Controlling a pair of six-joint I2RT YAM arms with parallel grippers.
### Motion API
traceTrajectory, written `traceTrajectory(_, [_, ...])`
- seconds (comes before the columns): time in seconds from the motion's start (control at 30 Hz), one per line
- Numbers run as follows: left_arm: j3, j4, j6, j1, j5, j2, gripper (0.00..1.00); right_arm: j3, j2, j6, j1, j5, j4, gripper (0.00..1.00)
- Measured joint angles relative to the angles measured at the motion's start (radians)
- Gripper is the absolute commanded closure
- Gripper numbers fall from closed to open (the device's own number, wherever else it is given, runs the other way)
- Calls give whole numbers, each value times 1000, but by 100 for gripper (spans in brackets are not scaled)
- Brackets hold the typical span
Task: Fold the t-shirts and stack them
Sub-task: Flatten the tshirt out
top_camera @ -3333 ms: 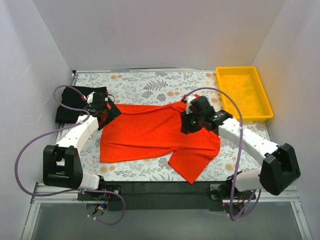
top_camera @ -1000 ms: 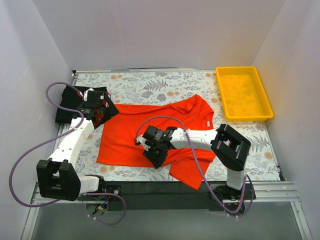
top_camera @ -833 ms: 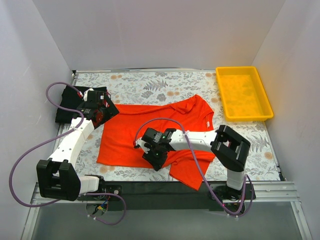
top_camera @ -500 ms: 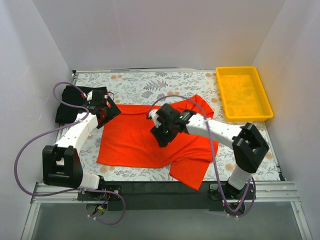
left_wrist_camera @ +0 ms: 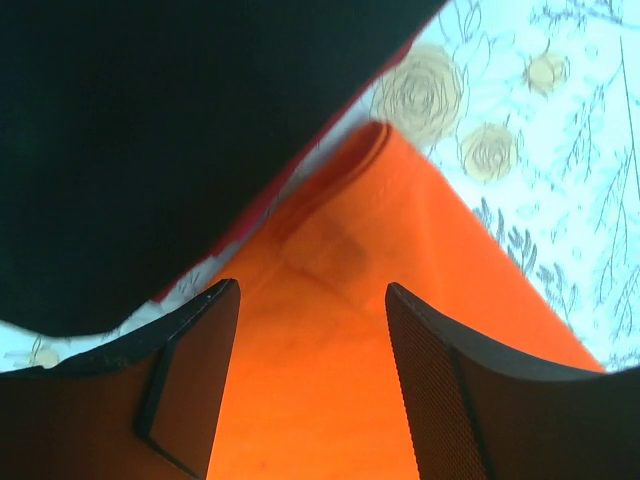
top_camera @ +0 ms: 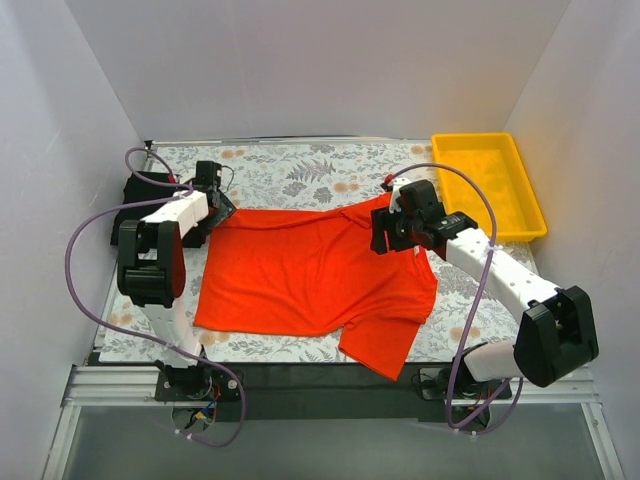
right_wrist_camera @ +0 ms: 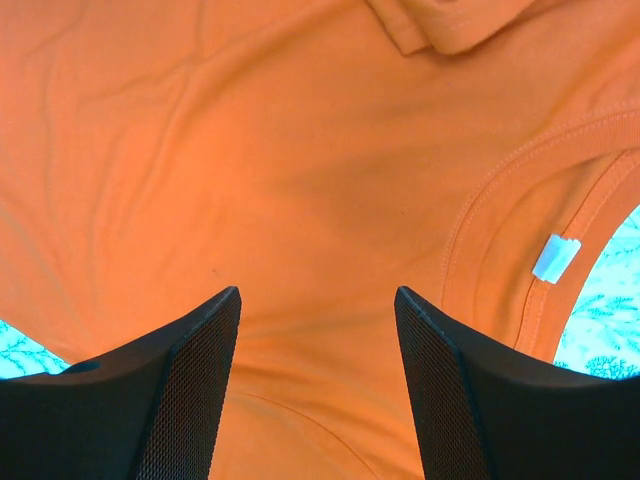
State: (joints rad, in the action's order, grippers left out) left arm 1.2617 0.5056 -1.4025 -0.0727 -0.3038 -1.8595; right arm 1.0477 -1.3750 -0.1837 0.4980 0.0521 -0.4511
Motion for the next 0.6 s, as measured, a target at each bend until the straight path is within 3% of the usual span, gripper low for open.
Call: traceTrajectory(0.6, [81, -13, 39, 7, -22, -103, 59, -97, 48, -25, -98, 49, 67, 42])
